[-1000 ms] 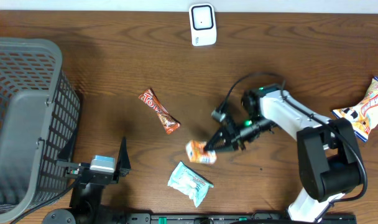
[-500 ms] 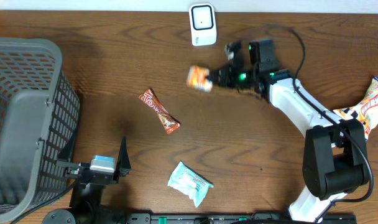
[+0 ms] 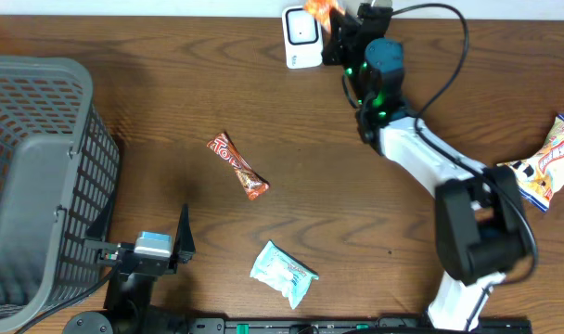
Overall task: Scan the item barcode
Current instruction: 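Hold the orange packet over the scanner, presenting its label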
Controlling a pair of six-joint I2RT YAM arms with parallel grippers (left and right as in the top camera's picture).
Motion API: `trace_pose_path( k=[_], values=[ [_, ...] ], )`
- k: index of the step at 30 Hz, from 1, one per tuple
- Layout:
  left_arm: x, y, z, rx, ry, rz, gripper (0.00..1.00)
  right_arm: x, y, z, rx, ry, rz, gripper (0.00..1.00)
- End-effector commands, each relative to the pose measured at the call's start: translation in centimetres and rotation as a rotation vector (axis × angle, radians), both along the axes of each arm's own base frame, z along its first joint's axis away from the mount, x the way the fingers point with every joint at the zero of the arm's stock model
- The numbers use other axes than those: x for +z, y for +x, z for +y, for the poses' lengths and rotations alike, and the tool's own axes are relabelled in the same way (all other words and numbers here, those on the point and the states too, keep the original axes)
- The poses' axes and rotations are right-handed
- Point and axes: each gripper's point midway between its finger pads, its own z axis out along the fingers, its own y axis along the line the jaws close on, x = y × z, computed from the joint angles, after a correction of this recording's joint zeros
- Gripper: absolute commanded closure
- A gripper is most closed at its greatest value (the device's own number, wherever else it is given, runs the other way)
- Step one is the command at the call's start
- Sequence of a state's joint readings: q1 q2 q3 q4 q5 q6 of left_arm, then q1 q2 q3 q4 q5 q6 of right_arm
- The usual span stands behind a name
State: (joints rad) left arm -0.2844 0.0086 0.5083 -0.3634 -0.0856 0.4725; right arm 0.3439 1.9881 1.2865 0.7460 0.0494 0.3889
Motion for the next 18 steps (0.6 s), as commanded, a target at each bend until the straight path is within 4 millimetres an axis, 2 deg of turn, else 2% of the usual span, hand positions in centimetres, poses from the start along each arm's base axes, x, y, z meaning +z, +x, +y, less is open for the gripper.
trace_pose_path(
  k=[1,5,12,18],
  values=[
    [0.2,-0.1,0.2,0.008,0.002,-0.009,0.00,-5.0,2.2,-0.4,-0.072,-0.065,0.017,0.99],
    [0.2,-0.1,0.2,0.008,0.002,-0.009,0.00,-7.3,4.6,0.7,-0.071,-0.146,-0.015,0.99],
    [0.2,-0.1,0.2,0.008,0.002,-0.010,0.00,-7.4,8.2,2.6,-0.069,-0.201,-0.063,0.99],
    [0.2,-0.1,0.2,0.008,0.002,-0.010,0.00,-9.8,9.9,3.6,-0.059,-0.280,-0.025,0.99]
  ],
)
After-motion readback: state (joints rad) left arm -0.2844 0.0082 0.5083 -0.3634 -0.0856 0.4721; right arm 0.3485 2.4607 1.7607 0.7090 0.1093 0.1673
